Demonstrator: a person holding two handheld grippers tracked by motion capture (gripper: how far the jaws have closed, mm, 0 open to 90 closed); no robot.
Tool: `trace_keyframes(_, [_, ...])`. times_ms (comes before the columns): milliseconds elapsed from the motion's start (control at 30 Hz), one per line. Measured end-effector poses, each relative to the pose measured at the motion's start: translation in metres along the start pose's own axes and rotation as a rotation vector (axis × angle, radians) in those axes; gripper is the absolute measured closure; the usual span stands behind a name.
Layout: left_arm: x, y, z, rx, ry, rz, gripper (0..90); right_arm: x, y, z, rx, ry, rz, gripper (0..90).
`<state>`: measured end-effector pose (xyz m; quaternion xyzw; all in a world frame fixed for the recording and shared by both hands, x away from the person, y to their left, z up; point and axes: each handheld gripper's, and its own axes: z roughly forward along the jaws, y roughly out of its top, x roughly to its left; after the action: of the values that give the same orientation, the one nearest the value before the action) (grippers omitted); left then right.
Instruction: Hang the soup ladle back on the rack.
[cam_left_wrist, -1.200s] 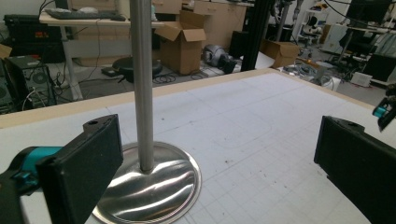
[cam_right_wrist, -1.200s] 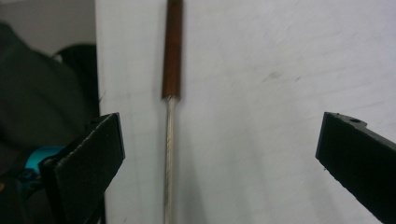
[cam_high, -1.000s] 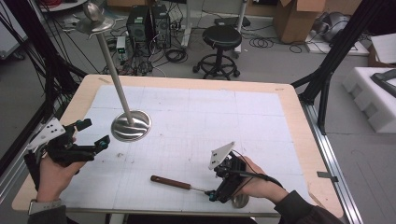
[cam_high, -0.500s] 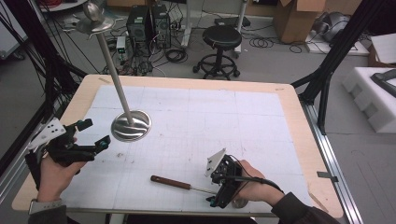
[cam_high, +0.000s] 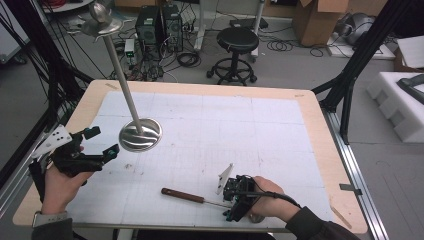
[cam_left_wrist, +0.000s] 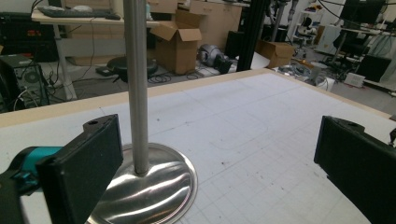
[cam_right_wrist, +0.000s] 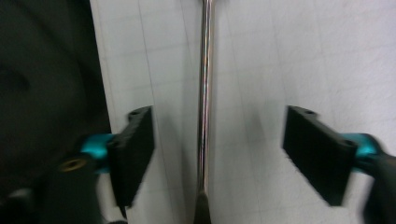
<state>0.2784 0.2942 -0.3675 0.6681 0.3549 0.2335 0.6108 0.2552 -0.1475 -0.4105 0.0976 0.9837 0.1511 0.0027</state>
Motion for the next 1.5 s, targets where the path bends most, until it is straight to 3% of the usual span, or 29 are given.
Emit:
trace_keyframes(67, [0.001,0.000,0.000,-0.001,0.002,-0.002,1.7,0.000,0.000,0.002,0.018,0.008,0.012,36.6])
trace_keyframes(133, [0.001,0.000,0.000,-0.001,0.003,-0.002,1.8,0.003,0.001,0.003,0.033,-0.022,0.001,41.3])
trace_keyframes(233, [0.001,-0.001,0.000,0.001,0.002,-0.002,1.7,0.005,0.003,0.002,0.039,-0.041,0.026,51.2])
trace_keyframes(533, [0.002,-0.002,0.000,0.007,0.006,-0.005,1.7,0.016,0.012,0.002,0.111,-0.046,0.028,76.1])
trace_keyframes(633, [0.002,-0.002,0.001,0.009,0.005,-0.004,1.8,0.018,0.017,0.002,0.151,-0.064,0.026,82.9])
trace_keyframes(767, [0.002,-0.002,0.000,0.002,0.006,-0.008,1.7,0.017,0.019,0.003,0.165,-0.054,0.041,84.1])
trace_keyframes(967, [0.002,-0.002,0.000,0.006,0.005,-0.007,1.7,0.013,0.013,0.001,0.122,-0.028,0.067,84.7])
trace_keyframes(1100, [0.002,-0.002,0.000,0.005,0.007,-0.006,1.7,0.009,0.008,-0.002,0.088,-0.041,0.074,84.7])
trace_keyframes(1367, [0.001,-0.002,0.000,-0.001,0.008,-0.008,1.7,0.001,-0.007,-0.022,-0.026,-0.041,0.106,84.8])
trace_keyframes(1500, [0.001,-0.001,-0.001,-0.003,0.005,-0.007,1.8,-0.004,-0.014,-0.033,-0.110,-0.038,0.126,84.7])
